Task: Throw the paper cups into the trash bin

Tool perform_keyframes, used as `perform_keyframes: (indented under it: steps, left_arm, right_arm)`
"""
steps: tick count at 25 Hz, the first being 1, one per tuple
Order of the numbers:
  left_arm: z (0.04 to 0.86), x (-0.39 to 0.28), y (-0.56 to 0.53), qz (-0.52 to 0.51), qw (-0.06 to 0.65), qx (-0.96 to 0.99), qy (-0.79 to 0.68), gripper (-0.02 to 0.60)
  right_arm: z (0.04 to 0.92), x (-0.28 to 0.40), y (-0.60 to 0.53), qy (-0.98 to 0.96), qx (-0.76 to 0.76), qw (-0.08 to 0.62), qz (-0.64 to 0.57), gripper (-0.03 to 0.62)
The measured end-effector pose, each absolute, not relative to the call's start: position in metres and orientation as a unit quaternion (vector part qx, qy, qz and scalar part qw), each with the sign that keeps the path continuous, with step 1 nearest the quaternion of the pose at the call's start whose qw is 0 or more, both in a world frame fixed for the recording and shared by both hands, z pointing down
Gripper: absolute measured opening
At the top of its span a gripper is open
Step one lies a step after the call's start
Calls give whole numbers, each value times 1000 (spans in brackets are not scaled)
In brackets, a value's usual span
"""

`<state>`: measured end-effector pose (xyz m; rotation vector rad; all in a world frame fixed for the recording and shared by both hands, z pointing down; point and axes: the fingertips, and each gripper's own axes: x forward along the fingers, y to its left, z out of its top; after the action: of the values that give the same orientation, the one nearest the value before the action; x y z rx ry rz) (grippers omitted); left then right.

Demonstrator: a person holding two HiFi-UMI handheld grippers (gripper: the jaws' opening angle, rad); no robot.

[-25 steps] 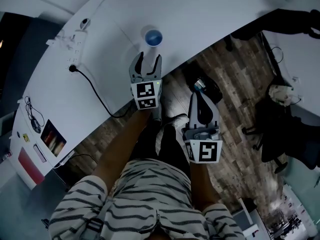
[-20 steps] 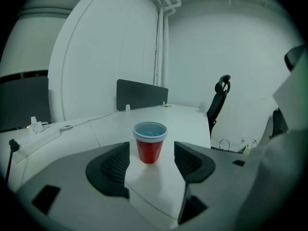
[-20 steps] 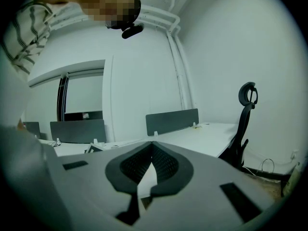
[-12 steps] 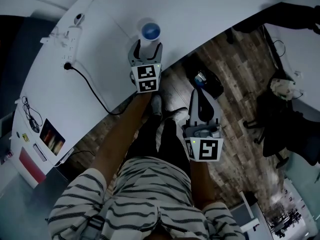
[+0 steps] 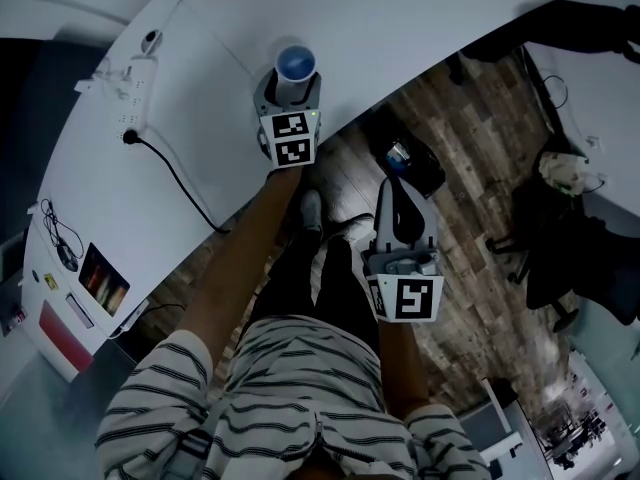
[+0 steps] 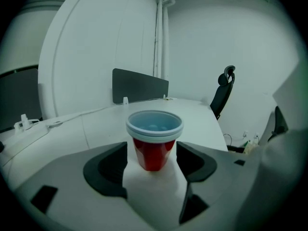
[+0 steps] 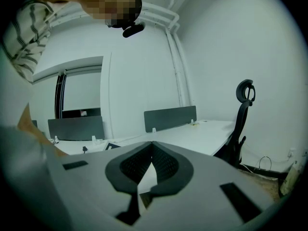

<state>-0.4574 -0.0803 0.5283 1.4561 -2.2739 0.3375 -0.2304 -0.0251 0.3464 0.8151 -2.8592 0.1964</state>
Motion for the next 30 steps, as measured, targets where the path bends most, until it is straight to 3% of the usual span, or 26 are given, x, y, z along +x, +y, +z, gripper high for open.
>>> perform_keyframes:
  steps: [14,30]
  left_arm:
    - [518,-456,-83,97,209,530,-816,281]
    - [451,-401,-80,82,178,570,-798,276]
  right_arm:
    - [345,-220,-26,-953,285,79,69,11]
    - [318,-178,-24,-941,325,61,73,11]
